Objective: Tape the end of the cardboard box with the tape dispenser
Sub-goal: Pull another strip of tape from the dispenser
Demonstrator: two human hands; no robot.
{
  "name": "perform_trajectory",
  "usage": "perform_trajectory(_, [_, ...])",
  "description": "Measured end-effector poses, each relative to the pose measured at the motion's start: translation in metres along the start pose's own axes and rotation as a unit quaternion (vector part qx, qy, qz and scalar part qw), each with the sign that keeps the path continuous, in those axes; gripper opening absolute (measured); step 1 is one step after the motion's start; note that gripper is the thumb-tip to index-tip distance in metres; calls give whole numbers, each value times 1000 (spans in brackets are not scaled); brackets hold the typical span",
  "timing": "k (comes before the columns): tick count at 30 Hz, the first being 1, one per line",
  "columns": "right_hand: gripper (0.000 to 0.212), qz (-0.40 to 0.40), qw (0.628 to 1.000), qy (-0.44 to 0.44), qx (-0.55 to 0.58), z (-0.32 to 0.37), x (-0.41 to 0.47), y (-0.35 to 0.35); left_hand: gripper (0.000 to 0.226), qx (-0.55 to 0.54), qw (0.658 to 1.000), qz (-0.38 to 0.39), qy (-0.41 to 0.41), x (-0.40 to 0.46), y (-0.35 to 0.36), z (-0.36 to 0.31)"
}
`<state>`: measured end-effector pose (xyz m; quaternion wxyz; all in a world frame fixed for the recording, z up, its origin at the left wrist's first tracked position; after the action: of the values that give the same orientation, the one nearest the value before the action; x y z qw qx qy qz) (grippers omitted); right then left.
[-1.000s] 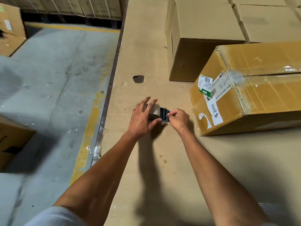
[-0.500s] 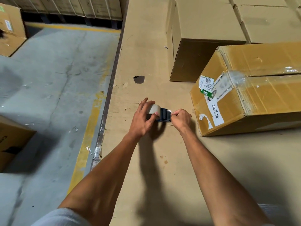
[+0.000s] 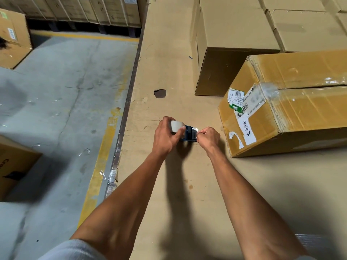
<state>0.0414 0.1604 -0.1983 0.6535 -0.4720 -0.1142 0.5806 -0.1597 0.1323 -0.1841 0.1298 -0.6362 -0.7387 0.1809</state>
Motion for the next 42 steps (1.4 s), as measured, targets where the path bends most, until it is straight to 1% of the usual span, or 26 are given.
perform_trajectory(4, [20, 0, 1000, -3, -1, -3, 3, 1, 45, -52, 998, 11, -28, 2, -1, 9])
perform_trajectory(6, [19, -5, 1000, -9, -2, -3, 3, 2, 42, -72, 997, 4, -34, 3, -2, 10])
perform_trajectory(9, [19, -13, 1000, -11, 1, -1, 4, 1, 37, -131, 990, 9, -56, 3, -3, 9])
perform_trajectory(14, [10, -11, 999, 5, 47, -7, 12, 5, 48, -219, 969, 32, -110, 8, -2, 22])
perform_trajectory(16, [7, 0, 998, 10, 63, -13, 18, 9, 49, -228, 964, 53, -127, 10, -1, 21])
perform_trajectory(18, [8, 14, 998, 3, 68, -18, 26, 15, 50, -174, 977, 62, -105, 11, -1, 16])
perform_trajectory(20, [15, 22, 996, 10, 89, -15, 20, 10, 51, -67, 995, 69, -31, 11, 1, 12])
perform_trajectory(22, [22, 37, 988, 41, 143, -18, 17, 7, 49, 42, 996, 61, 49, 9, 4, 6])
perform_trajectory(24, [20, 56, 977, 64, 193, -21, 14, 8, 48, 148, 982, 41, 114, 5, 7, 1])
perform_trajectory(25, [20, 60, 973, 69, 210, -22, 16, 11, 51, 195, 970, 46, 139, 3, 9, -2])
perform_trajectory(27, [19, 66, 970, 75, 223, -25, 18, 14, 59, 263, 948, 71, 166, -3, 15, -5])
perform_trajectory(28, [17, 65, 971, 75, 219, -25, 19, 15, 61, 277, 943, 78, 167, -5, 17, -6])
perform_trajectory(29, [15, 60, 973, 75, 208, -25, 18, 14, 61, 279, 944, 79, 159, -6, 17, -7])
perform_trajectory(31, [11, 47, 980, 75, 179, -26, 20, 14, 53, 260, 954, 63, 136, -6, 16, -8])
perform_trajectory(33, [9, 50, 986, 63, 145, -35, 37, 25, 45, 240, 962, 41, 124, -5, 16, -9])
perform_trajectory(35, [8, 52, 990, 60, 121, -43, 50, 34, 41, 215, 968, 35, 121, -4, 16, -7])
perform_trajectory(38, [6, 67, 988, 65, 125, -54, 69, 49, 42, 172, 975, 33, 134, -2, 15, -5])
perform_trajectory(42, [10, 69, 982, 63, 164, -41, 50, 35, 36, 120, 984, 27, 131, -1, 9, -1])
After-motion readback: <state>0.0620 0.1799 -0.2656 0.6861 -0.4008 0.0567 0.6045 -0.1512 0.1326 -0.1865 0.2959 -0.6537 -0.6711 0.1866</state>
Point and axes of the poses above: each hand's wrist, its own x-axis towards the middle knuckle, its own y-axis out of the palm, z = x × y, the point moved 5 cm from there along x, towards the middle knuckle, and after that the axes turned 5 degrees about -x, right-handed, at the moved point
